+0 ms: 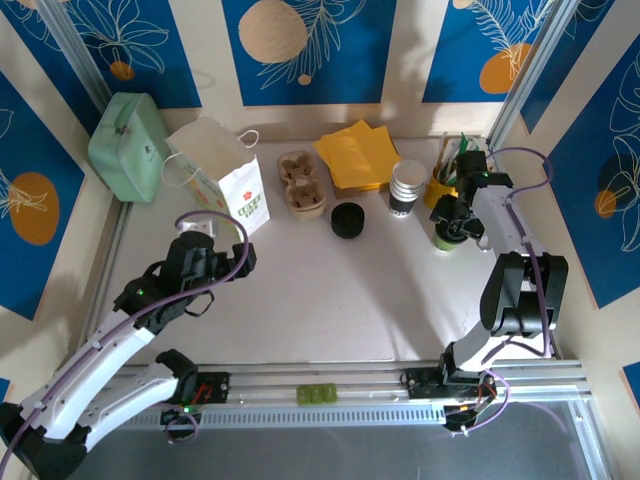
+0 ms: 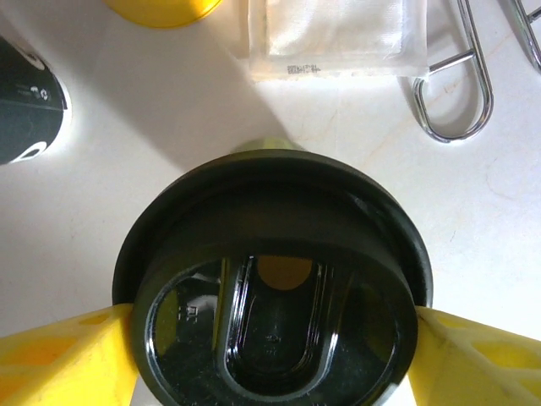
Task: Pack the takeout coffee
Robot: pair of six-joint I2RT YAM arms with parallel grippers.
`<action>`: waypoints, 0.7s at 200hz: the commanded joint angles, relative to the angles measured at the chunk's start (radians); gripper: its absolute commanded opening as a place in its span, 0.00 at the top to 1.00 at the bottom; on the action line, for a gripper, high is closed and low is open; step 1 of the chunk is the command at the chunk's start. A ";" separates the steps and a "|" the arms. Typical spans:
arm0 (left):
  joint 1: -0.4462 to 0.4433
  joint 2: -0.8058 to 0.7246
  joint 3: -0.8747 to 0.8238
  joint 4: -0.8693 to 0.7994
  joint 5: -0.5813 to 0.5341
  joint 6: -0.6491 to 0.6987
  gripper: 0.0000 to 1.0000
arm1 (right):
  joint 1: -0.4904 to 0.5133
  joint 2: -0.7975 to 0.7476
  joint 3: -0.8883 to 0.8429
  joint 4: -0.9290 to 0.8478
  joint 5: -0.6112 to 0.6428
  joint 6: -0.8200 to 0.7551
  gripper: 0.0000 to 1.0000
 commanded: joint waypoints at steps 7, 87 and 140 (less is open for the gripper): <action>0.013 -0.011 0.002 0.003 0.013 0.011 0.01 | -0.012 0.022 0.045 -0.013 -0.044 -0.019 0.18; 0.018 -0.028 0.002 -0.010 0.015 0.008 0.00 | -0.035 0.015 0.117 -0.063 -0.076 -0.028 0.14; 0.019 -0.039 0.005 -0.013 0.017 0.008 0.01 | -0.036 -0.046 0.133 -0.091 -0.124 -0.034 0.14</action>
